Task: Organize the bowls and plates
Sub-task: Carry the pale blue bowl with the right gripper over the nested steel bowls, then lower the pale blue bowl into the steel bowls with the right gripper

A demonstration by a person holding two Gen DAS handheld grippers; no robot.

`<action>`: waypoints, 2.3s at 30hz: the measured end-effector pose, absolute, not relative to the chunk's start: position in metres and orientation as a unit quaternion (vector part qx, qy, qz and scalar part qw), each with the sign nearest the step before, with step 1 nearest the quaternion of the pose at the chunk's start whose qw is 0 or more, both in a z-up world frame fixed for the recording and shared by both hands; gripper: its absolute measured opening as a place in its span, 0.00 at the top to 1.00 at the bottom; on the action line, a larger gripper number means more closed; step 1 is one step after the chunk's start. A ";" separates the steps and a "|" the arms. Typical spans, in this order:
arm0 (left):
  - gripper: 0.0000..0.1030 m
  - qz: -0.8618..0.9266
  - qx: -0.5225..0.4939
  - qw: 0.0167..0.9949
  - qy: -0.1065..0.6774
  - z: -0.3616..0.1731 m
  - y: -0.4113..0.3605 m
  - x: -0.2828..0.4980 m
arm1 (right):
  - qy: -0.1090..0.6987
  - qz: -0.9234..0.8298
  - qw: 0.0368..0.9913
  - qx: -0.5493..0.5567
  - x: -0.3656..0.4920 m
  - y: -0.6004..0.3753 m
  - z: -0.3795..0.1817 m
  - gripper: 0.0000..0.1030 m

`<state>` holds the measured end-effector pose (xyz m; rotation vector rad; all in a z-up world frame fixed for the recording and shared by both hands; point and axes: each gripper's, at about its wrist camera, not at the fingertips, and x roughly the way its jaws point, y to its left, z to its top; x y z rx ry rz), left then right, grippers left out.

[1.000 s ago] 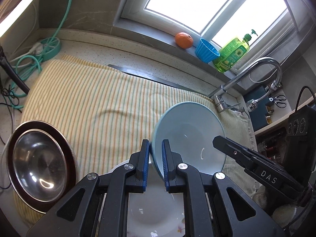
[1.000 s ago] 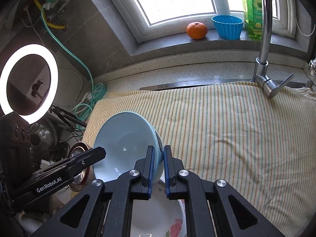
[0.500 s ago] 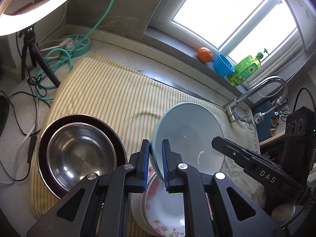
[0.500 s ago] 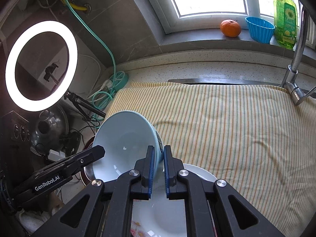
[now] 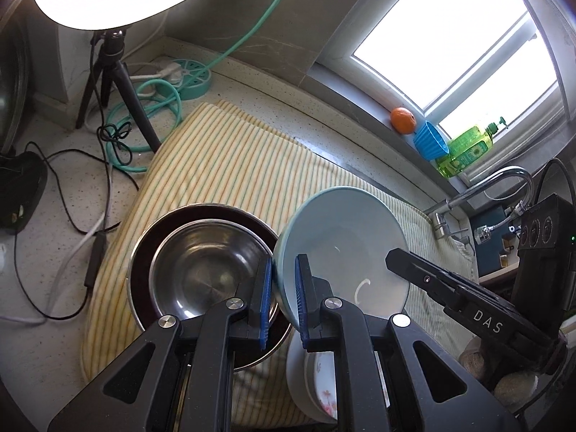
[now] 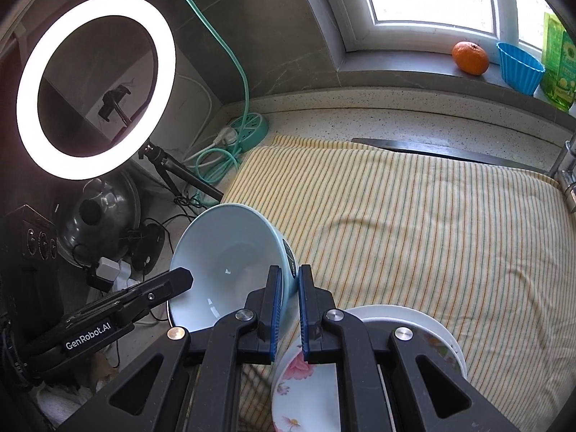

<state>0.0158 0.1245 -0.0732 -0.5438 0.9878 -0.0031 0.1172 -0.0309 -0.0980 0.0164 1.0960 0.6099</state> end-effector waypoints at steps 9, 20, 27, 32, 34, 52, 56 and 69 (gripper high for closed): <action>0.90 0.020 -0.270 0.843 0.464 -0.077 0.153 0.005 | 0.522 0.300 0.798 -0.006 0.113 0.001 -0.109 0.92; 0.90 0.043 -0.284 0.832 0.474 -0.094 0.178 -0.007 | 0.536 0.312 0.784 -0.025 0.110 0.033 -0.127 0.92; 0.90 0.052 -0.290 0.823 0.485 -0.107 0.182 -0.007 | 0.550 0.310 0.774 -0.041 0.110 0.043 -0.144 0.92; 0.90 0.054 -0.291 0.819 0.492 -0.112 0.183 -0.006 | 0.560 0.306 0.769 -0.044 0.110 0.045 -0.154 0.92; 0.90 0.055 -0.290 0.819 0.493 -0.112 0.184 -0.006 | 0.564 0.305 0.766 -0.043 0.111 0.044 -0.157 0.92; 0.90 0.055 -0.291 0.814 0.500 -0.117 0.187 -0.005 | 0.564 0.309 0.763 -0.057 0.109 0.049 -0.161 0.89; 0.90 0.055 -0.289 0.814 0.501 -0.116 0.186 -0.005 | 0.564 0.310 0.764 -0.060 0.108 0.049 -0.161 0.89; 0.90 0.053 -0.293 0.817 0.493 -0.106 0.185 -0.009 | 0.558 0.318 0.765 -0.054 0.106 0.047 -0.150 0.82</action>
